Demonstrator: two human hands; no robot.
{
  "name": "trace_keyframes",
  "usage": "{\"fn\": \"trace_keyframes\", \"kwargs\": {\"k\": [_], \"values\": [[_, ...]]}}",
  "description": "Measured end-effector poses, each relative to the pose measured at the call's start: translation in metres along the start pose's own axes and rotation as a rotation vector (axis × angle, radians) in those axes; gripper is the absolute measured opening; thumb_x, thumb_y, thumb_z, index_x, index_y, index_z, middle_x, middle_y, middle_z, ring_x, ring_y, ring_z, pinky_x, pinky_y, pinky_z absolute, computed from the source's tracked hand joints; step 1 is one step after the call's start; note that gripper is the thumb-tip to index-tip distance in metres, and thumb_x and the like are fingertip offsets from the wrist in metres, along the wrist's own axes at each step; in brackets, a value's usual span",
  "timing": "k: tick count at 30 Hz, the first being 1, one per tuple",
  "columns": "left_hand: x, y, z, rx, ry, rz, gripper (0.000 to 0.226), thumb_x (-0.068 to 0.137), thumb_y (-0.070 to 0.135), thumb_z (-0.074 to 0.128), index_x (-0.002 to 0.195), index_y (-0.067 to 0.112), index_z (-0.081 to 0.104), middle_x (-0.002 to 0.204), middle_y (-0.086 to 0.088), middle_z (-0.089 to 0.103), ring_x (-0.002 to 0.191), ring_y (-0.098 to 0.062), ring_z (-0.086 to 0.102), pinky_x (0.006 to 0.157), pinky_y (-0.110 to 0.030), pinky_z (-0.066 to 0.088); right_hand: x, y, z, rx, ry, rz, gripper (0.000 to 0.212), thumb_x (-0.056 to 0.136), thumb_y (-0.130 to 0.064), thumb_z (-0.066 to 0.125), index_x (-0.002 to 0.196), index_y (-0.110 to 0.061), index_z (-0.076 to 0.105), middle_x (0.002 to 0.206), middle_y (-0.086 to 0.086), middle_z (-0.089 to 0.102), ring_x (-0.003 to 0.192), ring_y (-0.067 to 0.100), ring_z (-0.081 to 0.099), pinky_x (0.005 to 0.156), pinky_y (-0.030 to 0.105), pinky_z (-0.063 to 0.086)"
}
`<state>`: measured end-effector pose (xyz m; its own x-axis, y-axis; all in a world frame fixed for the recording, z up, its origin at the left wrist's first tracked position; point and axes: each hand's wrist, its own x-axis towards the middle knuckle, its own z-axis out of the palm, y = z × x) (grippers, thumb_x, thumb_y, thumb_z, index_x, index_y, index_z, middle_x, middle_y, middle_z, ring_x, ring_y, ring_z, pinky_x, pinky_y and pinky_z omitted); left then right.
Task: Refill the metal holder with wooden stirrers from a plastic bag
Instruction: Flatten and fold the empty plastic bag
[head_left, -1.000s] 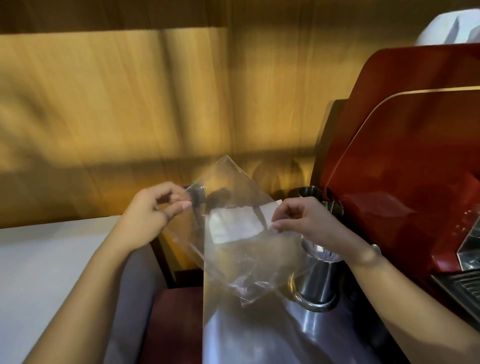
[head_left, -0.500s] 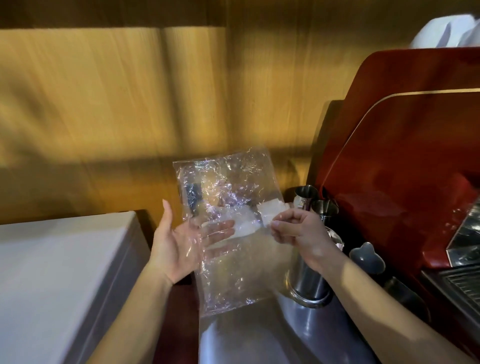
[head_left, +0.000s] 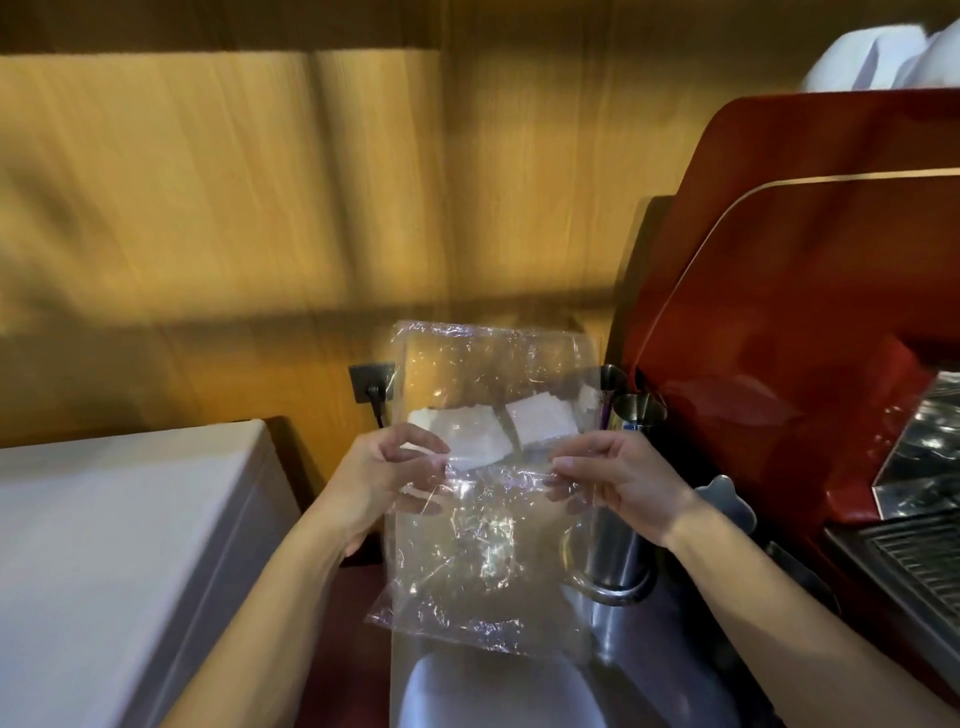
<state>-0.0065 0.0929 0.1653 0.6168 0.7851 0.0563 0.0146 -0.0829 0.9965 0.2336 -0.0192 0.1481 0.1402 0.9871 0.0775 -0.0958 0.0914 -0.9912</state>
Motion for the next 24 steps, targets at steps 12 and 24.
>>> {"fn": "trace_keyframes", "kwargs": {"k": [12, 24], "values": [[-0.008, -0.026, -0.01, -0.068, -0.015, -0.004, 0.035, 0.088, -0.012, 0.043, 0.084, 0.012, 0.069, 0.073, -0.009, 0.074, 0.053, -0.014, 0.066, 0.037, -0.02, 0.048, -0.003, 0.015, -0.015, 0.075, -0.001, 0.02, 0.017, 0.071, -0.004, 0.063, 0.077, -0.012, 0.076, 0.081, 0.003, 0.076, 0.071, 0.015, 0.068, 0.06, 0.028, 0.048], [-0.015, -0.053, -0.028, 0.087, -0.006, -0.208, 0.043, 0.083, -0.022, 0.029, 0.065, 0.002, 0.06, 0.099, -0.014, 0.069, 0.082, -0.022, 0.068, 0.062, -0.03, 0.057, 0.004, 0.023, -0.01, -0.269, -0.006, -0.02, 0.011, 0.076, 0.001, 0.069, 0.077, -0.01, 0.065, 0.066, -0.004, 0.065, 0.058, 0.014, 0.057, 0.054, 0.021, 0.047]]}}
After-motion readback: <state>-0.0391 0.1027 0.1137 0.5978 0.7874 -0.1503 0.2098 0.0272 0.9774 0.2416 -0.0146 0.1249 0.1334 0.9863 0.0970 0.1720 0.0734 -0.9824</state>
